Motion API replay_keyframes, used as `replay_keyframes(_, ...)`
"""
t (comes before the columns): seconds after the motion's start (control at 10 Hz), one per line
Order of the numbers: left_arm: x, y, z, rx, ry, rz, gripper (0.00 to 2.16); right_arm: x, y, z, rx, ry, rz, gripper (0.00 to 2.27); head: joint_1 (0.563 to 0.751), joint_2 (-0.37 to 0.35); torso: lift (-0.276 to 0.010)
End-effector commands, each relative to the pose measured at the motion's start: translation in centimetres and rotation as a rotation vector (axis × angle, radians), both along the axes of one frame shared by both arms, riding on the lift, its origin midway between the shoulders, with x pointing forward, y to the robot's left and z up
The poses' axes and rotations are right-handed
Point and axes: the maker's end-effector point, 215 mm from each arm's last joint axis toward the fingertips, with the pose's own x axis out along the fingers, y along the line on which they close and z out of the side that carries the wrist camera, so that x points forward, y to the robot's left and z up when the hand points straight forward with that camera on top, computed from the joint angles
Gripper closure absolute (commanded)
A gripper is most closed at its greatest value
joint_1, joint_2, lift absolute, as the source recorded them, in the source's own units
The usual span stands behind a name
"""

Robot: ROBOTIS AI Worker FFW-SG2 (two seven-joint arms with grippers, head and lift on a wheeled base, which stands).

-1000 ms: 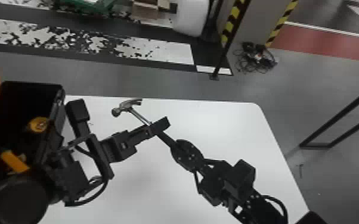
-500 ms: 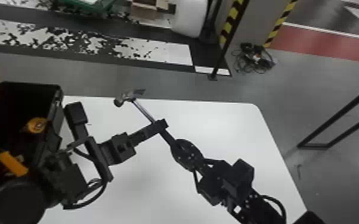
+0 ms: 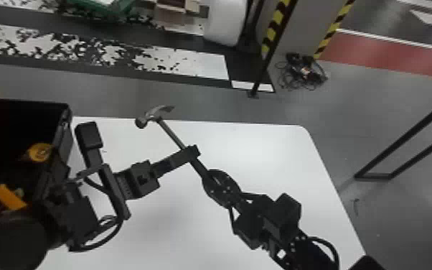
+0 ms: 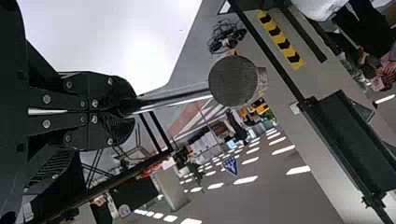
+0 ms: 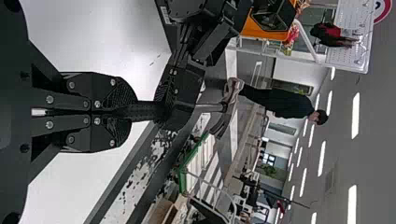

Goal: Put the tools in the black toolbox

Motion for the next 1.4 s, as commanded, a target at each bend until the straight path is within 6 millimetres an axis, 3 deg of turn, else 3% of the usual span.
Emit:
replay_keyframes(0.0,0.2,0.2,-0.1,0.006,-0.002,0.003,2.14,0.0,0.1,-0.1,0.011,0.009,-0.002,2.11,0.695,-0.265,-0.039)
replay_keyframes(0.1,0.4,0.3,-0.1,0.008,-0.003,0.005,2.14,-0.1,0.0,-0.2,0.02,0.016,-0.006,1.61,0.695,-0.264,-0.039)
replay_keyframes(0.3,0.6,0.5,-0.2,0.002,0.002,0.012,2.14,-0.3,-0.3,-0.6,0.018,0.033,-0.014,0.17,0.695,-0.26,-0.039)
replay_keyframes(0.4,0.9,0.8,-0.1,0.001,0.001,0.019,2.14,-0.5,-0.7,-1.1,0.012,0.049,-0.021,0.01,0.695,-0.26,-0.039)
replay_keyframes(0.6,1.3,1.2,0.1,0.001,-0.003,0.026,2.14,-0.7,-1.8,-1.2,0.034,0.065,-0.047,0.05,0.695,-0.262,-0.039)
replay_keyframes(0.8,2.0,2.9,-0.3,0.025,-0.007,0.04,2.14,-0.9,-4.8,-1.4,0.038,0.071,-0.106,0.06,0.695,-0.271,-0.039)
replay_keyframes(1.0,2.2,5.8,-1.1,0.079,0.02,0.027,2.14,-1.4,-8.4,-1.5,0.054,0.062,-0.166,0.06,0.695,-0.286,-0.039)
replay_keyframes(1.2,0.9,10.8,-2.9,0.267,0.082,-0.026,2.14,-2.2,-11.1,-2.2,0.068,0.056,-0.215,0.06,0.695,-0.291,-0.039)
replay_keyframes(1.3,0.9,13.5,-2.8,0.347,0.101,-0.033,2.14,-2.8,-12.0,-2.7,0.073,0.051,-0.229,0.06,0.695,-0.286,-0.039)
